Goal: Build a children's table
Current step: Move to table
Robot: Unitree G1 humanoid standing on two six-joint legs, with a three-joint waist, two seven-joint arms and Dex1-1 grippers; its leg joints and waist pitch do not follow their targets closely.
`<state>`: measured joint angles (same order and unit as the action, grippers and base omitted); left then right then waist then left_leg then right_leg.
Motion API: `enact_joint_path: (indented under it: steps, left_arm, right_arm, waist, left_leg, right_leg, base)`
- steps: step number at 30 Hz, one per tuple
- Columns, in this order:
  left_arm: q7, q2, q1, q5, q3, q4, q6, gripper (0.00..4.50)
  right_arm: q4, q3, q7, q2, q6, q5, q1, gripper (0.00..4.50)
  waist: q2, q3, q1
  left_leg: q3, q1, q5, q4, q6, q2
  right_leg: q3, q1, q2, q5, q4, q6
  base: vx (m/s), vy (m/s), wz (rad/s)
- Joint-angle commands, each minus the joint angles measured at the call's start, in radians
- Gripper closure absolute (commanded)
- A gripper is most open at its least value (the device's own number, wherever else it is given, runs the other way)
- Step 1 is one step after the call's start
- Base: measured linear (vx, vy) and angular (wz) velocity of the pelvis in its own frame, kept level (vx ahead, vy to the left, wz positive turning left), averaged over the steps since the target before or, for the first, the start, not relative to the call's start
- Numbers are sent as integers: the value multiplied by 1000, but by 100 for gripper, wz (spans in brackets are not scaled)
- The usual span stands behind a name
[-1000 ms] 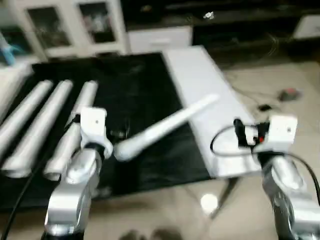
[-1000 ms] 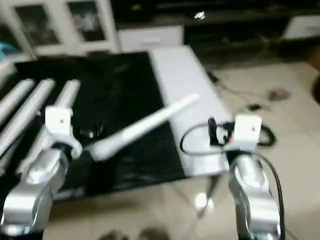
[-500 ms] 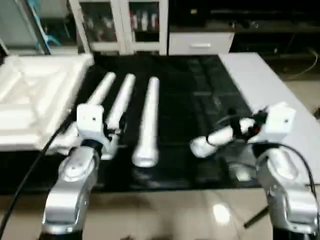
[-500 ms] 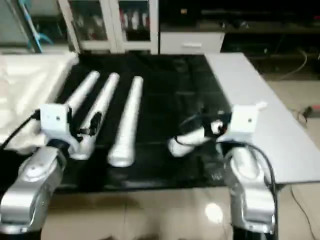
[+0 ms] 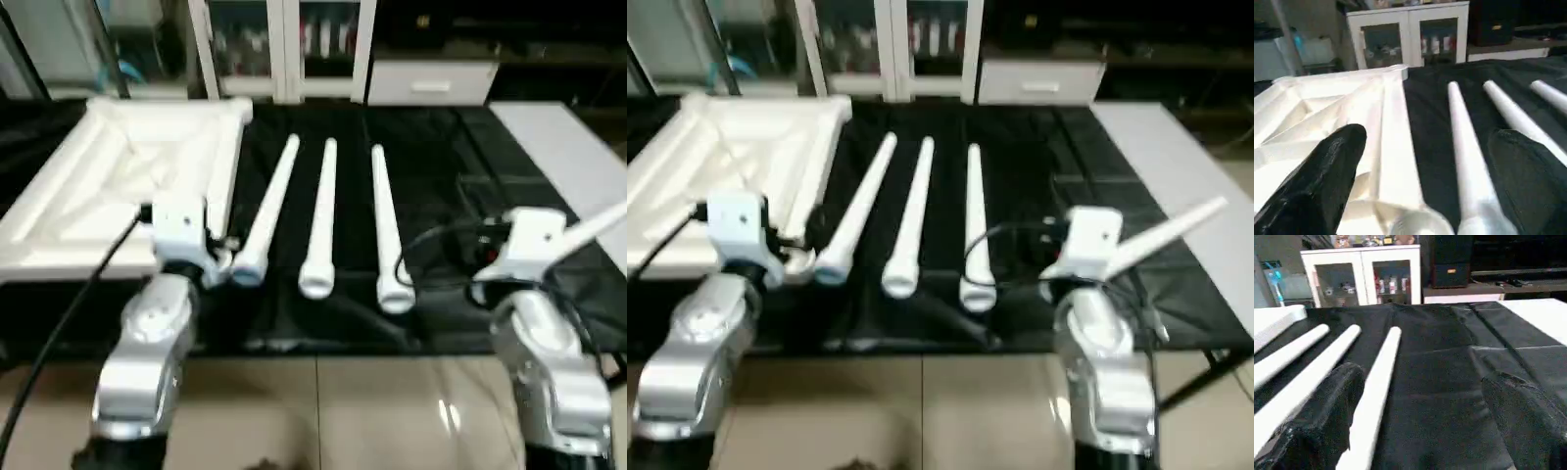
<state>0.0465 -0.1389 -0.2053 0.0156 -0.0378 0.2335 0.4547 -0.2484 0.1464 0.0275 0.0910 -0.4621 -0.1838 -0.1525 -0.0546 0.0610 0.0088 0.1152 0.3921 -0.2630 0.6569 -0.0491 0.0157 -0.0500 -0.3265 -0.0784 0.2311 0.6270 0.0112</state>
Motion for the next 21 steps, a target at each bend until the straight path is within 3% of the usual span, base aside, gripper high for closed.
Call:
enact_joint_path:
  steps: [1, 2, 3, 4, 5, 6, 7, 8, 9, 10, 11, 12, 13, 14, 15, 16, 17, 18, 19, 20, 21]
  left_arm:
    - [5, 19, -27, 4, 16, -22, -10, 0]
    - [4, 33, -30, 25, 2, -24, -7, 0]
    - [1, 35, -35, 26, -1, -28, -8, 0]
    - [11, 35, -39, 32, -1, -36, -26, 0]
    - [14, 33, -40, 31, 2, -39, -35, 0]
    - [15, 32, -42, 33, 4, -41, -27, 0]
    - [18, 29, -43, 30, 9, -43, -23, 0]
    - [19, 23, -45, 26, 16, -47, -23, 0]
    - [20, 20, -46, 21, 25, -52, -25, 0]
    - [21, 22, -46, 20, 27, -56, -27, 0]
    - [24, 30, -46, 24, 25, -59, -32, 0]
    - [24, 38, -47, 26, 24, -61, -36, 0]
    - [25, 44, -47, 26, 24, -62, -39, 0]
    - [25, 47, -47, 27, 24, -62, -41, 0]
    - [27, 51, -47, 31, 25, -62, -43, 0]
    - [29, 56, -46, 39, 26, -61, -46, 0]
    - [30, 57, -45, 42, 27, -61, -49, 0]
    - [31, 58, -45, 45, 28, -62, -51, 0]
    - [30, 57, -46, 46, 29, -64, -53, 0]
    - [30, 57, -46, 46, 29, -64, -53, 0]
    - [31, 53, -47, 50, 29, -68, -58, 0]
  right_arm:
    - [12, 7, -8, 9, -3, 5, -11, 25]
    - [11, 6, -10, 12, -11, 8, -11, 25]
    - [11, 5, -12, 15, -18, 12, -10, 25]
    - [16, 6, -16, 21, -33, 17, -9, 25]
    - [17, 7, -17, 23, -37, 18, -8, 25]
    - [19, 8, -19, 25, -36, 21, -6, 25]
    - [19, 10, -20, 23, -33, 19, -5, 25]
    - [19, 11, -20, 22, -31, 19, -4, 25]
    - [14, 9, -18, 21, -31, 21, 0, 25]
    - [11, 6, -17, 21, -32, 22, 2, 25]
    - [6, 3, -15, 21, -34, 22, 5, 25]
    - [2, 1, -14, 23, -35, 24, 8, 25]
    - [0, -1, -13, 24, -35, 25, 9, 25]
    - [-2, -1, -13, 25, -36, 26, 11, 25]
    - [-2, 1, -19, 26, -38, 28, 12, 25]
    - [-1, 11, -29, 26, -39, 29, 12, 25]
    - [2, 19, -35, 25, -39, 26, 10, 25]
    - [6, 24, -38, 29, -42, 27, 7, 25]
    - [12, 27, -38, 33, -42, 29, 3, 25]
    - [12, 27, -38, 33, -42, 29, 3, 25]
    - [24, 32, -32, 37, -44, 29, -10, 25]
  waist:
    - [-32, -60, -23]
    - [-24, -68, -27]
    - [-31, -71, -27]
    - [-21, -76, -20]
    - [-24, -77, -16]
    - [-13, -78, -10]
    - [1, -83, -11]
    - [23, -79, -2]
    - [26, -69, 16]
    - [24, -61, 20]
    - [14, -61, 20]
    - [1, -60, 8]
    - [-13, -55, -6]
    - [-12, -53, -13]
    - [-5, -48, -17]
    - [4, -42, -20]
    - [7, -37, -22]
    - [8, -34, -28]
    - [-1, -24, -39]
    - [-6, -26, -47]
    - [-16, -28, -58]
  left_leg:
    - [-162, -68, -533, -216, -385, 210]
    - [-191, -75, -445, -220, -320, 240]
    - [-197, -78, -382, -218, -265, 246]
    - [-174, -62, -188, -205, -120, 218]
    - [-161, -48, -188, -206, -120, 198]
    - [-131, -24, -295, -197, -173, 160]
    - [-116, -15, -333, -173, -176, 145]
    - [-90, 18, -268, -126, -81, 144]
    - [-78, 23, -136, -81, 28, 155]
    - [-77, 28, -61, -87, 79, 169]
    - [-78, 29, -64, -107, 85, 176]
    - [-84, 20, -187, -143, 74, 200]
    - [-89, 2, -446, -162, 2, 207]
    - [-89, -7, -572, -163, -40, 204]
    - [-85, -16, -690, -154, -81, 191]
    - [-76, -21, -700, -137, -71, 182]
    - [-70, -26, -682, -123, -56, 176]
    - [-57, -38, -645, -100, -35, 167]
    - [-58, -43, -665, -108, -36, 169]
    - [-66, -43, -701, -122, -44, 175]
    - [-80, -36, -783, -165, -57, 186]
  right_leg:
    - [2, -29, -10, 1, 14, -20]
    - [9, -36, -9, 33, 28, -40]
    - [13, -41, -10, 48, 33, -49]
    - [23, -26, -22, 53, 7, -35]
    - [24, -16, -23, 54, -5, -27]
    - [34, -8, -44, 34, -38, -19]
    - [49, -6, -76, -1, -62, -13]
    - [74, 16, -165, -25, -98, 38]
    - [90, 19, -219, -10, -123, 79]
    - [72, 20, -199, 46, -119, 111]
    - [53, 21, -167, 91, -110, 125]
    - [27, 8, -108, 178, -89, 133]
    - [22, -3, -85, 300, -82, 106]
    - [23, -5, -88, 370, -86, 92]
    - [29, -13, -102, 502, -109, 65]
    - [29, -10, -115, 676, -136, 36]
    - [26, -13, -118, 768, -150, 20]
    - [13, -8, -116, 874, -172, 0]
    - [-10, -2, -96, 862, -175, -15]
    - [-21, 9, -81, 811, -163, -18]
    - [-29, 38, -54, 669, -123, -18]
  base:
    - [-81, 32, 14]
    - [-78, -9, 4]
    - [-78, -9, 4]
    - [-81, -26, -3]
    - [-108, -32, -8]
    - [-108, -32, -8]
    - [-97, -101, -11]
    - [-77, -150, -12]
    - [-77, -150, -12]
    - [-76, -125, -14]
    - [-62, -81, -16]
    - [-62, -81, -16]
    - [-52, -55, -16]
    - [0, 0, 0]
    - [0, 0, 0]
    - [0, 0, 0]
    - [0, 0, 0]
    - [0, 0, 0]
    - [0, 0, 0]
    - [0, 0, 0]
    - [0, 0, 0]
